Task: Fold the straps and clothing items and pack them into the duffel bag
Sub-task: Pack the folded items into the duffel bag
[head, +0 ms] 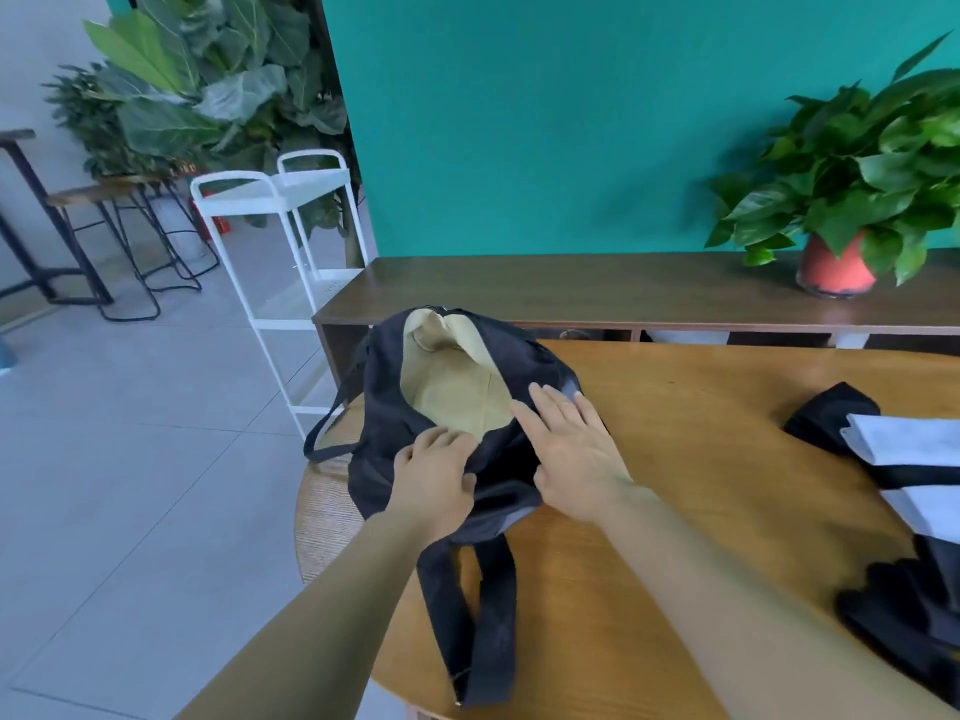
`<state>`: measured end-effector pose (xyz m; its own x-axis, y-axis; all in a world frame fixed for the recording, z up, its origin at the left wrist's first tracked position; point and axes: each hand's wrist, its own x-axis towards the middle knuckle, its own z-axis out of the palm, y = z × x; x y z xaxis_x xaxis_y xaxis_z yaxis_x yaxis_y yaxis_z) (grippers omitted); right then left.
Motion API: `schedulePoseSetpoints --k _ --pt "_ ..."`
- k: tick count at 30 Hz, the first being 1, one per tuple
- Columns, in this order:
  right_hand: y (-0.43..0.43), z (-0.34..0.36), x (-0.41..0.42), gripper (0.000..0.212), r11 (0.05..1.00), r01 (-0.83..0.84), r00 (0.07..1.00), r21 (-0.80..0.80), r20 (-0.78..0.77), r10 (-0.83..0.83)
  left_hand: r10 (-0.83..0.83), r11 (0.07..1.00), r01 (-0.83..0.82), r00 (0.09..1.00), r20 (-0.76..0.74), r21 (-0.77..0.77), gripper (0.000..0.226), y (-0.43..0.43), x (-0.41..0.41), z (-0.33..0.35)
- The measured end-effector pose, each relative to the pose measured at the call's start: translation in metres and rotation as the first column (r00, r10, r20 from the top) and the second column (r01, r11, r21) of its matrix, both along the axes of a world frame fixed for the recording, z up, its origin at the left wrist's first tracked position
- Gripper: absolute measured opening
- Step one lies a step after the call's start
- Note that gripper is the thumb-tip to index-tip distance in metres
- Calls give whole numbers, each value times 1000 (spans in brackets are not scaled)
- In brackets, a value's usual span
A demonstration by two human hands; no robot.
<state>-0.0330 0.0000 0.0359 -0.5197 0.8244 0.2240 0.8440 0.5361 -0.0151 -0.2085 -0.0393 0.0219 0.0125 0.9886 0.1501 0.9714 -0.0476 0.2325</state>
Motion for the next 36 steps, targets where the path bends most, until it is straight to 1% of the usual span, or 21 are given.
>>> schedulePoseSetpoints --k 2,4,6,8,11,14,19,21,23,24,25,27,29,31,32,36 --pt "3 -2 10 77 1000 -9 998 -8 64 10 -53 999 54 997 48 -5 39 -3 15 -4" --pt "3 -4 26 63 1000 -7 994 -22 112 9 -107 994 109 990 87 -11 36 -6 32 -9" --pt "1 -5 46 46 999 23 993 -41 113 -18 -157 987 159 981 112 -9 35 -10 51 -14" --pt "-3 -6 67 38 994 78 993 -80 98 -70 -198 980 200 971 135 -7 35 -16 73 -18" --pt "-13 -7 95 35 981 159 985 -109 80 -151 -237 971 241 956 175 0 35 -25 108 -22" --pt "-27 -7 126 34 965 226 974 -130 54 -221 -269 962 274 945 184 1 34 -37 143 -21" --pt "-50 -5 168 34 945 289 957 -154 32 -287 -320 946 323 941 112 -8 34 -56 182 -16" --pt "-55 -3 179 32 938 306 952 -166 37 -304 -342 937 347 936 86 -45 30 -60 191 -12" --pt "-57 0 186 31 931 312 950 -188 66 -305 -360 923 366 930 72 -115 23 -60 196 -3" --pt "-57 3 188 32 930 308 951 -199 69 -300 -367 914 375 927 74 -156 23 -58 196 3" --pt "-56 6 190 32 933 300 954 -200 52 -296 -364 906 375 927 91 -194 27 -55 193 12" --pt "-48 14 191 33 948 280 957 -149 -37 -288 -292 918 330 938 188 -220 34 -42 183 30" --pt "-36 20 190 32 963 268 952 -39 -140 -271 -189 962 233 944 269 -142 31 -23 168 45" --pt "-22 24 185 33 961 271 946 49 -201 -256 -109 994 108 968 227 16 27 -4 152 52" --pt "-15 24 180 34 959 273 944 74 -211 -252 -69 997 59 981 184 58 30 6 145 53" --pt "13 19 161 41 961 244 965 130 -128 -228 49 998 -50 998 47 24 52 39 123 47"
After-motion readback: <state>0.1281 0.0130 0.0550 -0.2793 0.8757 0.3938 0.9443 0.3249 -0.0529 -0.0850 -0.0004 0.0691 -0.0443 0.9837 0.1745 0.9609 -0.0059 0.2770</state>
